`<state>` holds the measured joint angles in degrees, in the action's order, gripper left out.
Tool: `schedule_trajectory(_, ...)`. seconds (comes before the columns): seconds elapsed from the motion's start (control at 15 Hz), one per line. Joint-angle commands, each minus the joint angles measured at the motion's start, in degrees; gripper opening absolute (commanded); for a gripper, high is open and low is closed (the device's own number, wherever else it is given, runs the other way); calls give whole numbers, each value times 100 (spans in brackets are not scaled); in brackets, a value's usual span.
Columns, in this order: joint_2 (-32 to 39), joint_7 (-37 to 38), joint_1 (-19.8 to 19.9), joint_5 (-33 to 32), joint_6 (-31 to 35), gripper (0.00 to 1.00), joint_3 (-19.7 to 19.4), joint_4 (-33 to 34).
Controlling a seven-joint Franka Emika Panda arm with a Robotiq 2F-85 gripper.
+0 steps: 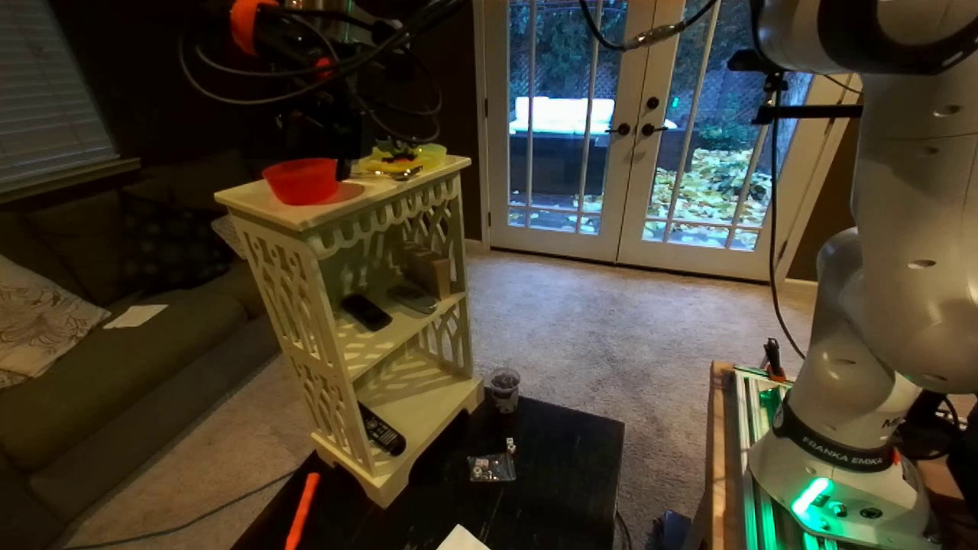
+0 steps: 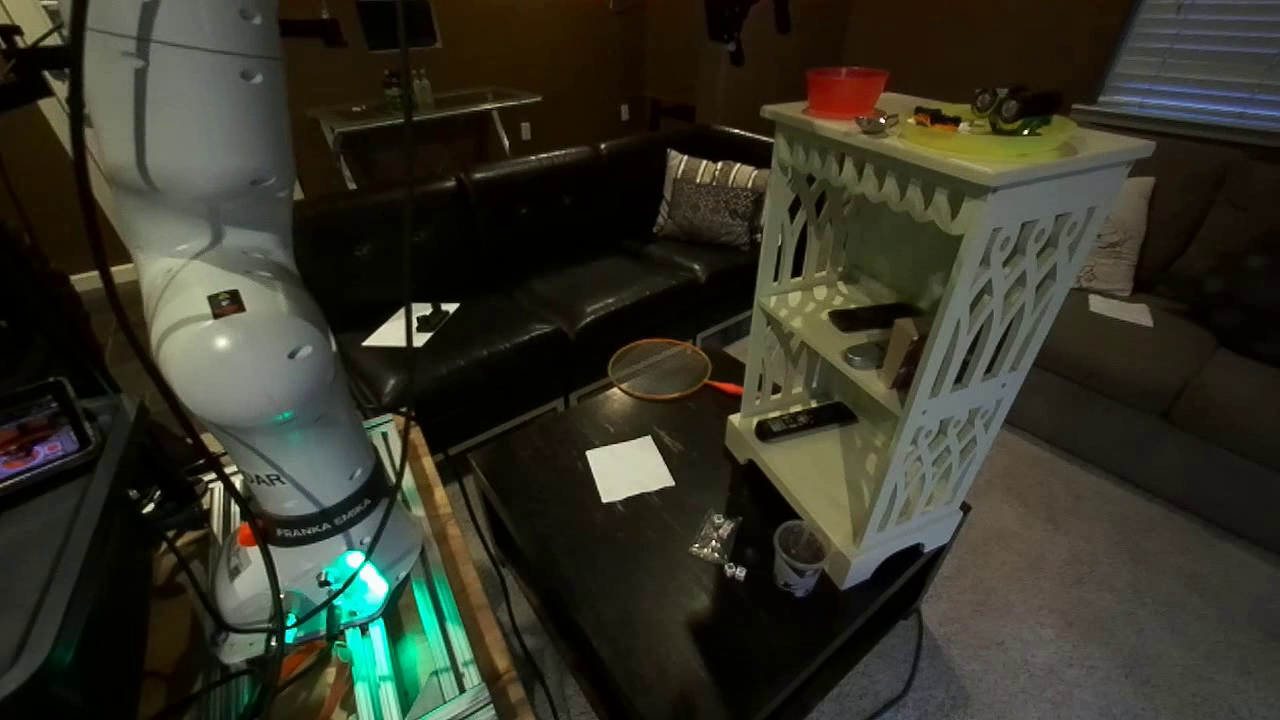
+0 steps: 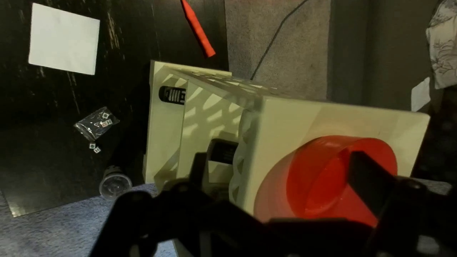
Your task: Take the red bowl off of the top of the white item and place it on the top shelf
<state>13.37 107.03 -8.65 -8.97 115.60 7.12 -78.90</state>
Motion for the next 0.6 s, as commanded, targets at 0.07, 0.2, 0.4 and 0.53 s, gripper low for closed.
schedule_trajectory(0.07, 542, 219, -185, -79, -299, 100, -286, 731)
schedule_trajectory(0.2, 667, 225, -207, -80, -282, 100, -367, 909)
schedule_trajectory(0.4, 840, 434, -178, -180, -303, 100, -420, 1191)
schedule_trajectory(0.53, 918, 568, -212, -265, -322, 93, -499, 1317)
